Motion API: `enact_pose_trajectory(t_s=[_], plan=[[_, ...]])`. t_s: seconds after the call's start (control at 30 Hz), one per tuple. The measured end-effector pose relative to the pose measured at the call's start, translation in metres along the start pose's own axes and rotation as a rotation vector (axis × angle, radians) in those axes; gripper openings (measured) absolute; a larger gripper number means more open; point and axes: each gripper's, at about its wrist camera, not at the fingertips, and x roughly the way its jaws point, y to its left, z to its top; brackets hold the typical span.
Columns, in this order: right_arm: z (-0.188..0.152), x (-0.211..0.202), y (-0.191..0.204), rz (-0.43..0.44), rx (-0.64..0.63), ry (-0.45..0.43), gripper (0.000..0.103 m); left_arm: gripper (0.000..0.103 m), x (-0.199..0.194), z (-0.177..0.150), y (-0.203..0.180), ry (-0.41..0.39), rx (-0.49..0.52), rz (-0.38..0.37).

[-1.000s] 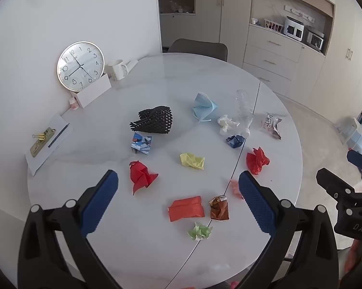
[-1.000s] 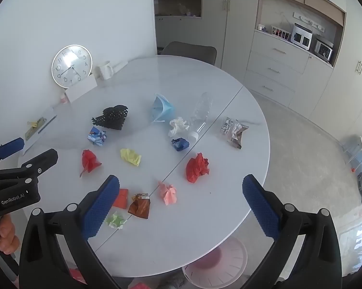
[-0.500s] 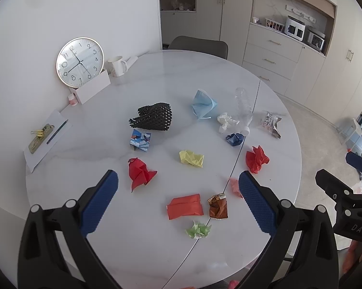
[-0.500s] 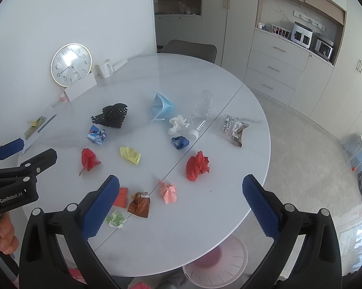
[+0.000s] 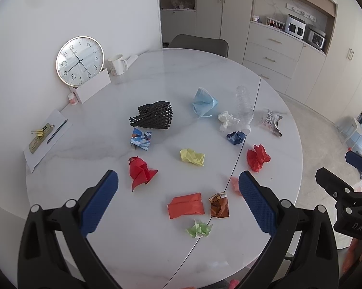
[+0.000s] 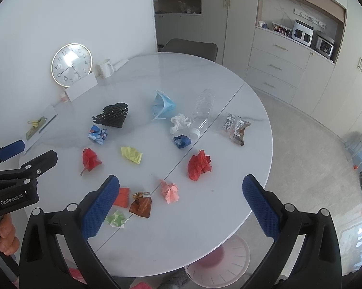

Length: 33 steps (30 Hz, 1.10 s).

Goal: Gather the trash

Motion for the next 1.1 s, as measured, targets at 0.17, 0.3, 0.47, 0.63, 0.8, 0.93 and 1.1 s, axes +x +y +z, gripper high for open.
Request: enact_pose_trajectory(t_s=[0.17, 0.3, 0.47, 0.63, 0.8, 0.93, 1.1], plan=[[0.0005, 0.0004, -0.0002, 0.000, 0.000, 0.006, 0.101, 0.096, 0.0023, 0.0037, 0.0030, 0.008, -0.001, -0.002], [0.0008, 0.0009, -0.0016, 0.002, 0.004, 0.007, 0.101, 0.096, 0.0027, 0.0041, 0.0039, 0.010, 0.001, -0.002], [0.0006, 0.0010, -0.0024, 0.006, 0.008, 0.010, 0.101, 0.096, 0.0029, 0.0050, 0.0049, 0.016, -0.001, -0.002], [-0.0001, 0.0008, -0.0028, 0.007, 0.010, 0.009, 0.101, 0.096, 0.0025, 0.0045, 0.0065, 0.019, 0.001, -0.002], [-0.0002, 0.0009, -0.0030, 0.007, 0.010, 0.010, 0.101, 0.096, 0.0033, 0.0049, 0.0056, 0.020, 0.000, -0.006], [-0.0006, 0.0007, -0.0034, 0.007, 0.010, 0.009, 0.101, 0.096, 0.0037, 0.0036, 0.0051, 0.020, 0.000, -0.006], [-0.0020, 0.0020, -0.0054, 0.007, 0.015, 0.011, 0.101, 0.096, 0.0037, 0.0030, 0.0049, 0.021, 0.002, -0.004]])
